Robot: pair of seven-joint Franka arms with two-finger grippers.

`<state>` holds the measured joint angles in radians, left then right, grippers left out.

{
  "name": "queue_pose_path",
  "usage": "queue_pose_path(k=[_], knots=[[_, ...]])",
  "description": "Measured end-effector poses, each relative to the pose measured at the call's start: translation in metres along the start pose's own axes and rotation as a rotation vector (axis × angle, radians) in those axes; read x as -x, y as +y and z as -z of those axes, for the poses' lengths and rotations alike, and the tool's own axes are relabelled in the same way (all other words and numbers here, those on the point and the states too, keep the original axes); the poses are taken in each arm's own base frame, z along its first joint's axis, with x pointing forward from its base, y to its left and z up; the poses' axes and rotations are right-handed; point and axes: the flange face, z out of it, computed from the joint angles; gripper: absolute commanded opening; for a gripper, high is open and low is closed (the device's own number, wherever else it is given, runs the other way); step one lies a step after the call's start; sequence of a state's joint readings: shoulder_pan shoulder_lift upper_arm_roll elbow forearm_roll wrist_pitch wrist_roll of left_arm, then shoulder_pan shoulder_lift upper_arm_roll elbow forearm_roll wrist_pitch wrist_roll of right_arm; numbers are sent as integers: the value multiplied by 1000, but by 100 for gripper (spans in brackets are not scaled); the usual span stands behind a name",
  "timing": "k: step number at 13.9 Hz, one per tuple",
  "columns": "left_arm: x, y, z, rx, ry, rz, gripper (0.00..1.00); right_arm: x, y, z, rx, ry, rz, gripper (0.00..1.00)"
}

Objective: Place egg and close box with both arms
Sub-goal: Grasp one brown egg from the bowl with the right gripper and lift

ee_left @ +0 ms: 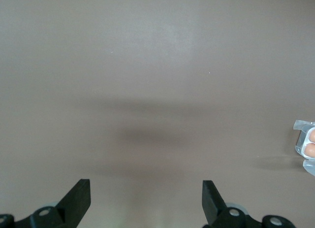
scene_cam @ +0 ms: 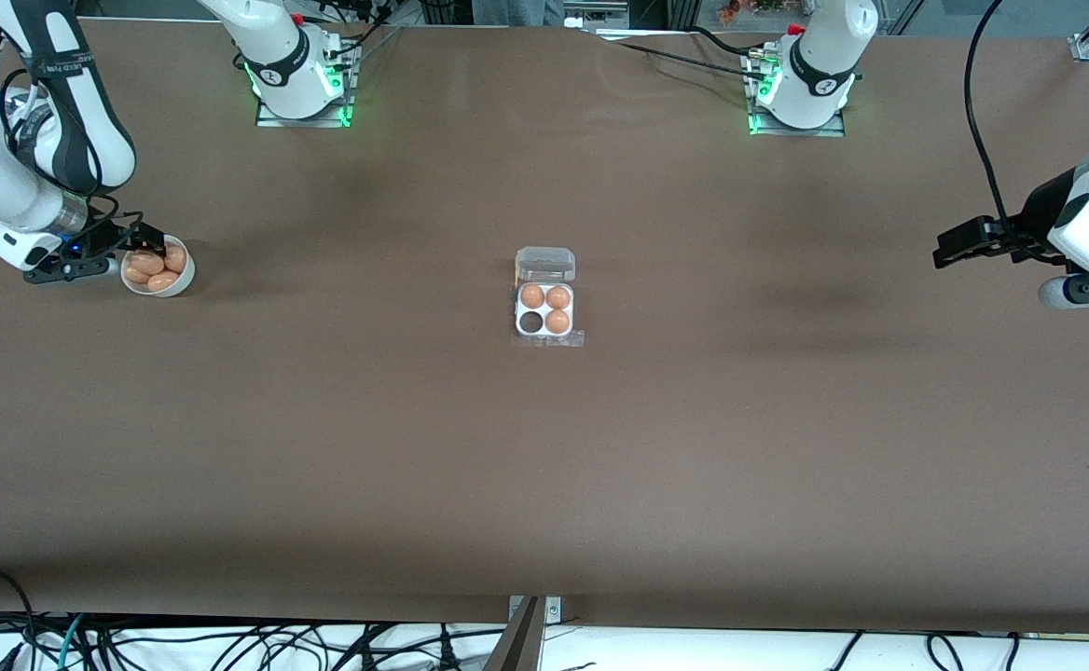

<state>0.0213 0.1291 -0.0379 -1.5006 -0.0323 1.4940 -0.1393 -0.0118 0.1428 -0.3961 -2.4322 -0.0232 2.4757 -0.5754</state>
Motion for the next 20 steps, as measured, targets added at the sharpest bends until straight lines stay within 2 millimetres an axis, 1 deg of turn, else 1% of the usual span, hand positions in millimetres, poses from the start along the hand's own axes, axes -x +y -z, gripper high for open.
queue_pose_path(k=[1,3,8,9,10,13,16,18,20], knots=[[0,0,0,0,0,0,100,0,0,-1,0,-2,0,73],[0,0,0,0,0,0,100,0,0,-2,-4,-2,-5,70],[0,0,0,0,0,-1,100,-1,-2,-4,-21,4,-26,55],[0,0,0,0,-1,-1,100,-1,-2,-4,-22,4,-26,54],[0,0,0,0,0,-1,100,-1,-2,-4,-21,5,-27,49],[0,0,0,0,0,-1,100,-1,-2,-4,-21,6,-27,39],[0,0,0,0,0,-1,100,-1,-1,-4,-24,8,-33,39],[0,0,0,0,0,-1,100,-1,-1,-4,-26,10,-36,36],[0,0,0,0,0,-1,100,-1,-1,-4,-27,11,-37,35]])
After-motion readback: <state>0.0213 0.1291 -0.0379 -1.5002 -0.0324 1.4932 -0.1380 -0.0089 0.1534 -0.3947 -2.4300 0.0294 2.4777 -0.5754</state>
